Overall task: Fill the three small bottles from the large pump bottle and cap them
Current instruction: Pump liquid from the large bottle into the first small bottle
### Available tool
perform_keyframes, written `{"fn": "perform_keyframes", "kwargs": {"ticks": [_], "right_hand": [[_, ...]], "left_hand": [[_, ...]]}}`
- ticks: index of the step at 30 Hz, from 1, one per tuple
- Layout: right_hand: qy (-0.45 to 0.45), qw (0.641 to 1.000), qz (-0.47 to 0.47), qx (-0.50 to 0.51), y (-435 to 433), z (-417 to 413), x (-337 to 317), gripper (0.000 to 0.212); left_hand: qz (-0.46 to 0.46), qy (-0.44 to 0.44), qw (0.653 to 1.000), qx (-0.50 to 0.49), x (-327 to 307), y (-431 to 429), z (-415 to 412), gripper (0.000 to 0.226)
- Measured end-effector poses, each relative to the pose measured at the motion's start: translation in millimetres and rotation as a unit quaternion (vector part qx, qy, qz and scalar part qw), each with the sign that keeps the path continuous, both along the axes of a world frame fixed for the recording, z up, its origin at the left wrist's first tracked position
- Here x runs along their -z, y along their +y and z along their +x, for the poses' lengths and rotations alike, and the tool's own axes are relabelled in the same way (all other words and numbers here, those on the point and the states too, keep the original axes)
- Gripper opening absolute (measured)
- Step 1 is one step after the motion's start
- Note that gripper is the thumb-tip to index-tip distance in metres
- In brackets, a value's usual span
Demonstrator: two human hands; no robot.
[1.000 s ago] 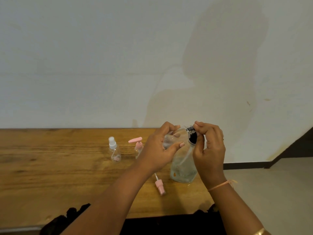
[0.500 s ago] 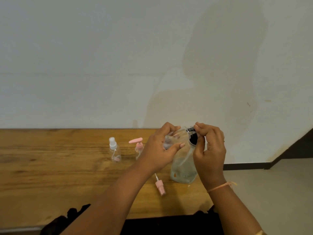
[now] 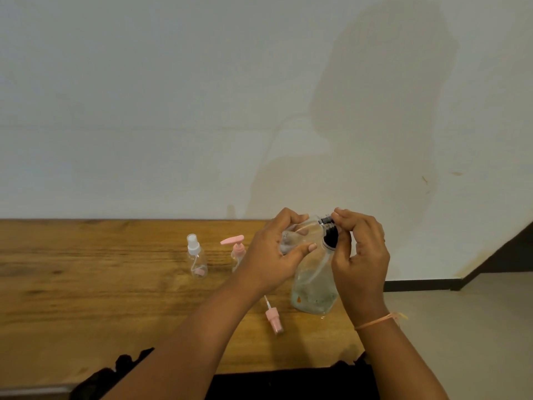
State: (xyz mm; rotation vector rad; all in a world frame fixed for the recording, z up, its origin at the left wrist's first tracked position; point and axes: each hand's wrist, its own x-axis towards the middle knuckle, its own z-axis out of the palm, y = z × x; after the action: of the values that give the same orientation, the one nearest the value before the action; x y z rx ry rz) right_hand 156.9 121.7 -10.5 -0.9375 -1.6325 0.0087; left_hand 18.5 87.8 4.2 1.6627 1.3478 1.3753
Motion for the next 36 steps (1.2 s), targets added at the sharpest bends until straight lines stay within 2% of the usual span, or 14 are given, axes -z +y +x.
{"fn": "perform_keyframes", "kwargs": {"ticks": [5, 11, 22, 29, 36], "right_hand": [[-0.011, 1.000, -0.004, -0.001, -2.1, 1.9, 4.7, 0.031], [0.010, 1.000, -0.004, 0.002, -7.9, -1.0, -5.4, 0.025], [-0.028, 1.000, 0.000, 0.012, 1.6, 1.5, 9.3, 0.027], [0.016, 1.000, 0.001, 0.020, -4.1, -5.3, -1.3, 0.022], [0.001, 1.000, 0.009, 0.014, 0.4, -0.9, 5.4, 0.023]], "left_hand": [[-0.009, 0.002, 1.000, 0.004, 2.4, -1.7, -0.3, 0.032], [0.007, -0.007, 1.000, 0.003, -0.4, -4.1, 0.4, 0.034], [-0.016, 0.043, 0.999, 0.004, -0.8, 0.3, -4.1, 0.032], [0.011, 0.027, 1.000, 0.006, -4.3, 0.4, -3.5, 0.031], [0.015, 0.034, 0.999, 0.007, 0.8, 1.5, -2.9, 0.032]]}}
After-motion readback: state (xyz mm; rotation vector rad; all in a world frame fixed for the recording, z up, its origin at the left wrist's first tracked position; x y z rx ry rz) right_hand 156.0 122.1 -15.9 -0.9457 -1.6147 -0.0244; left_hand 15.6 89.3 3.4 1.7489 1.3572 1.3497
